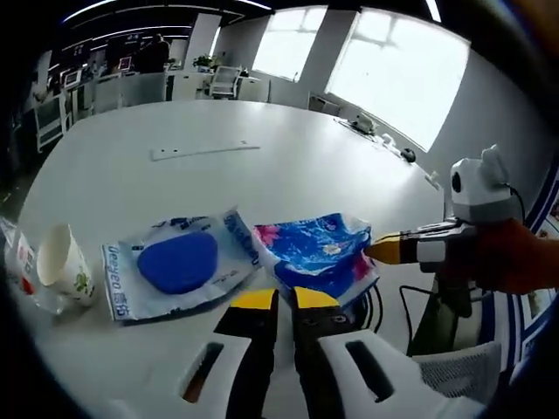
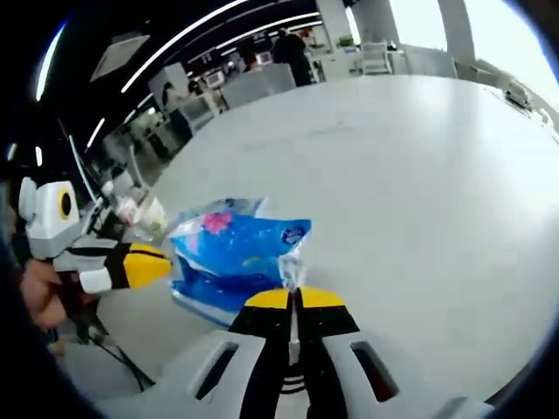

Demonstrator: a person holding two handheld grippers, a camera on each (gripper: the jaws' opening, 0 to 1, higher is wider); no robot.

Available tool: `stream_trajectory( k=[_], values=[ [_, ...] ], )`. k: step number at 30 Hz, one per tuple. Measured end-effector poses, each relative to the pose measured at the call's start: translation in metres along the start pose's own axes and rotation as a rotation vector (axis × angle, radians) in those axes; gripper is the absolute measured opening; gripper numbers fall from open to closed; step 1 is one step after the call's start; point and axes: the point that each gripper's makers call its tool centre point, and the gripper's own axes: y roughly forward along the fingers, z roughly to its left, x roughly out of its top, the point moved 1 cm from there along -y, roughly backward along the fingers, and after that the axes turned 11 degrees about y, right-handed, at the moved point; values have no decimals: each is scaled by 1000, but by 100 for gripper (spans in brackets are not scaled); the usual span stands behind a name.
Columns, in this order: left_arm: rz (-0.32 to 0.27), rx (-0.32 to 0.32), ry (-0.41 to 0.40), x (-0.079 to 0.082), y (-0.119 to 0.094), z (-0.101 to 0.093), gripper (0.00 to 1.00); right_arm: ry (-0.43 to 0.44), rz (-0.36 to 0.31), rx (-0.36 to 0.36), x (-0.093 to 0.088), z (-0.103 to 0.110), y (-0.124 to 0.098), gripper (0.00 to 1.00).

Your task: Arrange the tabletop items into an orderly group along one side of the table until the central work area is clear of visible clutter.

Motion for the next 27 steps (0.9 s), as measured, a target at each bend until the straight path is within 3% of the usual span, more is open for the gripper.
stream_trajectory(
  k=[15, 27],
  values=[
    [-3, -27, 13, 35, 55, -9, 3, 8, -19, -31, 43, -47, 16, 0],
    [26, -23, -3, 32, 82, -5, 3, -10, -5, -34, 67, -66, 38, 0]
  ],
)
